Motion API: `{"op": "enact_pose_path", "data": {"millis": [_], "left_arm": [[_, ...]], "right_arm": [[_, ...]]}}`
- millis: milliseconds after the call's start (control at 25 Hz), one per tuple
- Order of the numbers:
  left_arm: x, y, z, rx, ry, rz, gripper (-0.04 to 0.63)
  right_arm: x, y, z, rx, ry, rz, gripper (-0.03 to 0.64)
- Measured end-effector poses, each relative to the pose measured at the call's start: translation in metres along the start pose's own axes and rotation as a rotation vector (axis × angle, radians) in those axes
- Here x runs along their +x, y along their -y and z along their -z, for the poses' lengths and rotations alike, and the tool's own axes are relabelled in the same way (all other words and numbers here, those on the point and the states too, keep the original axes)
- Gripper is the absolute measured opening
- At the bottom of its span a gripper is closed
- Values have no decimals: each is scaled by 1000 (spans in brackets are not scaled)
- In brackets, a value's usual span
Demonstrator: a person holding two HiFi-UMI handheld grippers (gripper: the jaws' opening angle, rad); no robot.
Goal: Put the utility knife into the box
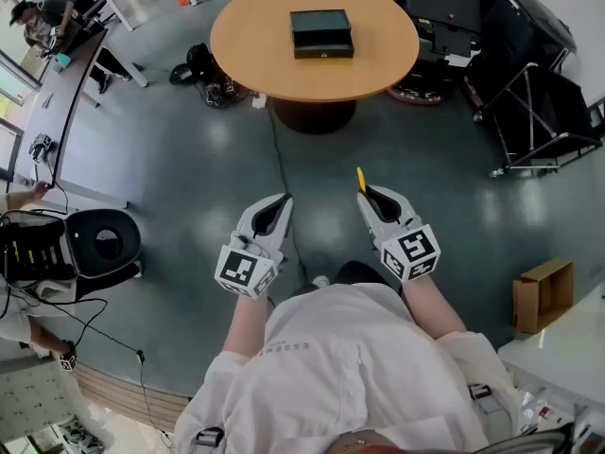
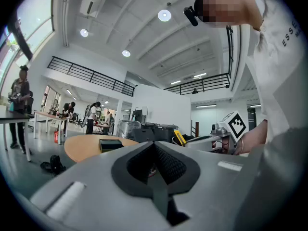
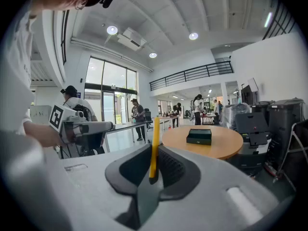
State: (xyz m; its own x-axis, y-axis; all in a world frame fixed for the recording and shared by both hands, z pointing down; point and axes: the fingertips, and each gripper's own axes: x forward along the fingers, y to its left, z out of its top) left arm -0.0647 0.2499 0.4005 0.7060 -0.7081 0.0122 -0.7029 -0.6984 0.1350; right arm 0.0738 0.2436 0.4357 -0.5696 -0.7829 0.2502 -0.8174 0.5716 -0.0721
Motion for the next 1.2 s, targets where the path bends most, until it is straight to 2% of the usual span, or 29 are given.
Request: {"op": "enact_pose_path", "data": {"millis": [280, 480, 880, 1200], "left_arm": [[18, -30, 8, 39, 3, -42, 15], [57, -55, 10, 6, 2, -42, 15], [176, -152, -21, 33, 46, -112, 15], [249, -196, -22, 14, 23, -137, 15]], "right_arm": [[29, 22, 13, 25, -17, 12, 38], [62, 50, 13, 21, -22, -9, 38], [169, 173, -42, -15, 11, -37, 38], [242, 241, -57, 0, -10, -80, 38]]}}
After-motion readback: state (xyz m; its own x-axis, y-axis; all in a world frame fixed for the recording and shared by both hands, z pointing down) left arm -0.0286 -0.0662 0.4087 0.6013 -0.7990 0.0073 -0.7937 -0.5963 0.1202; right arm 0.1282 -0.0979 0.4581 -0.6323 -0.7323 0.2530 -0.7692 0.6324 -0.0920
